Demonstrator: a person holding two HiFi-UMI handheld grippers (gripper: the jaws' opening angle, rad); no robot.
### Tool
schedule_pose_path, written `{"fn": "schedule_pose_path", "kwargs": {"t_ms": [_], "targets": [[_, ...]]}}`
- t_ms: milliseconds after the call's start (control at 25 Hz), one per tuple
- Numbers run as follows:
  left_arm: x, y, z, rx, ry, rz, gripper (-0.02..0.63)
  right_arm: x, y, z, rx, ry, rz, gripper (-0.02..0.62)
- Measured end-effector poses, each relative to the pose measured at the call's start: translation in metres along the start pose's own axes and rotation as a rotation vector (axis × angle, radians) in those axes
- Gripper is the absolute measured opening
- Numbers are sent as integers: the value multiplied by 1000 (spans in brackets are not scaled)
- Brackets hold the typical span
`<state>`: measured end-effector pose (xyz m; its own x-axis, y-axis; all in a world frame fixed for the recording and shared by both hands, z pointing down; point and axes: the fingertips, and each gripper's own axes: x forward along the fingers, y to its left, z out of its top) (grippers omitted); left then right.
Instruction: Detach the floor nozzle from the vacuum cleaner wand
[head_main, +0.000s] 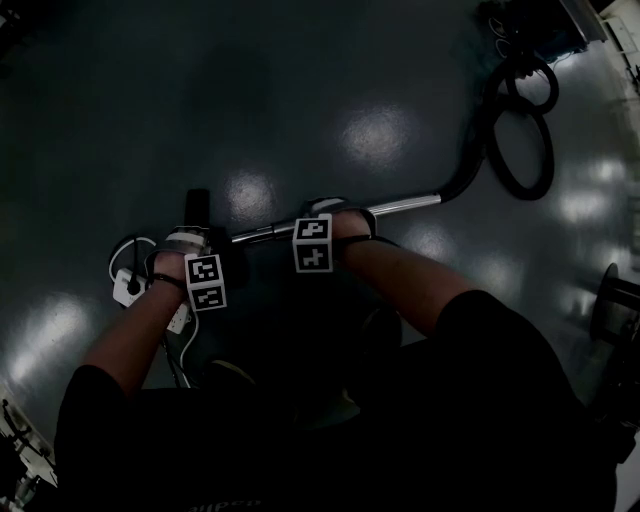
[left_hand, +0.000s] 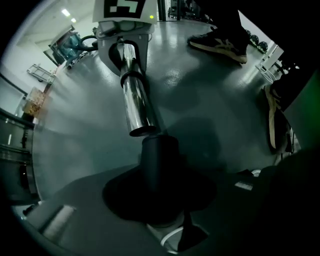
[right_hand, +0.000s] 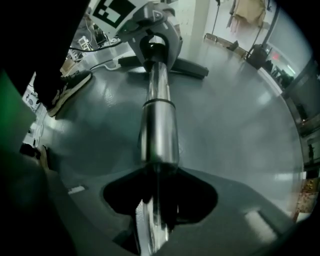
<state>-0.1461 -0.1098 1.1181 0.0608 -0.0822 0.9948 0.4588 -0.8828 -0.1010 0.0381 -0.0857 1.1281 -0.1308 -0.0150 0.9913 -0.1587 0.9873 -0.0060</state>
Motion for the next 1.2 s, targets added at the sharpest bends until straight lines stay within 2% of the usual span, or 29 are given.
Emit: {"fn": "schedule_pose_path", "kwargs": {"t_ms": [80,240,400,480,600,680,800,960,1120,1200], "targets": [[5,-2,-3,7,19,-3,153,2,0,-1,-1,-3,-13,149],[9,-6,-4,-21,4,-38,160,0,-1,-1,28,-32,3,158],[11,-8,-1,-26,3,-78,172,-6,-1,2,102,-95,69,195],[9,-8,0,-74,-19,-104,191,-15,-1,5,133,-137,112,232],[-7,-3,3,-218,-101,-153,236,-44,-6,17,156,-231,171,256],[-28,2,5,-333,-176,-155,245,-71,-12,26,176,-306,203,256],[-77,21,8,-538,-306,-94,247,-115,-31,31,308,-404,213,256],[-164,58,-10,-883,-454,36,258,-171,-52,25,501,-446,158,256],[-263,34,-24,-1099,-476,103,256,-254,-26,24,699,-489,90,256],[-319,23,-34,-1198,-468,136,256,-310,-5,28,743,-519,88,256]]}}
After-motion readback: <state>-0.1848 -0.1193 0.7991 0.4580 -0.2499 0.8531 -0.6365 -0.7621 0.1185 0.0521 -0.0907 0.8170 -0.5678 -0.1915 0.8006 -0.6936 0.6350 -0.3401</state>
